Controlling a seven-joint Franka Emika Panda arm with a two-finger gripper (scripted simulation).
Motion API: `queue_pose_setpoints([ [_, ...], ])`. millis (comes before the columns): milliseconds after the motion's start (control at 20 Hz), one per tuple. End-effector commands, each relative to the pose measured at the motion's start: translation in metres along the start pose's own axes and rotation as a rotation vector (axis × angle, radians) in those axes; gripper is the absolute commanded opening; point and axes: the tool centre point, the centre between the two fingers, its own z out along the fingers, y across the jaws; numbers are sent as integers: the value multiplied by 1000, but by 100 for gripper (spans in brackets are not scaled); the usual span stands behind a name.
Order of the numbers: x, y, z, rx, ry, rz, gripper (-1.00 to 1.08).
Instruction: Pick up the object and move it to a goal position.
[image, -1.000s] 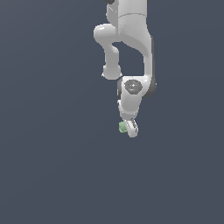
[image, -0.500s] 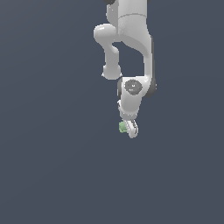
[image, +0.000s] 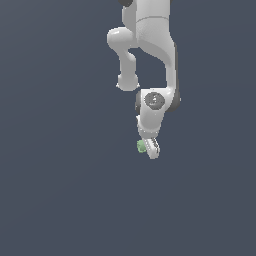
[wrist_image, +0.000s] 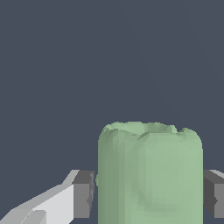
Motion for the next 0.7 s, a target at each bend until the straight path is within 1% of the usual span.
queue_pose_setpoints([
  [0, -7, -7, 0, 1, -1, -3, -100],
  [400, -32, -42, 0, 0, 0, -3, -100],
  [650, -43, -57, 0, 0, 0, -3, -100],
])
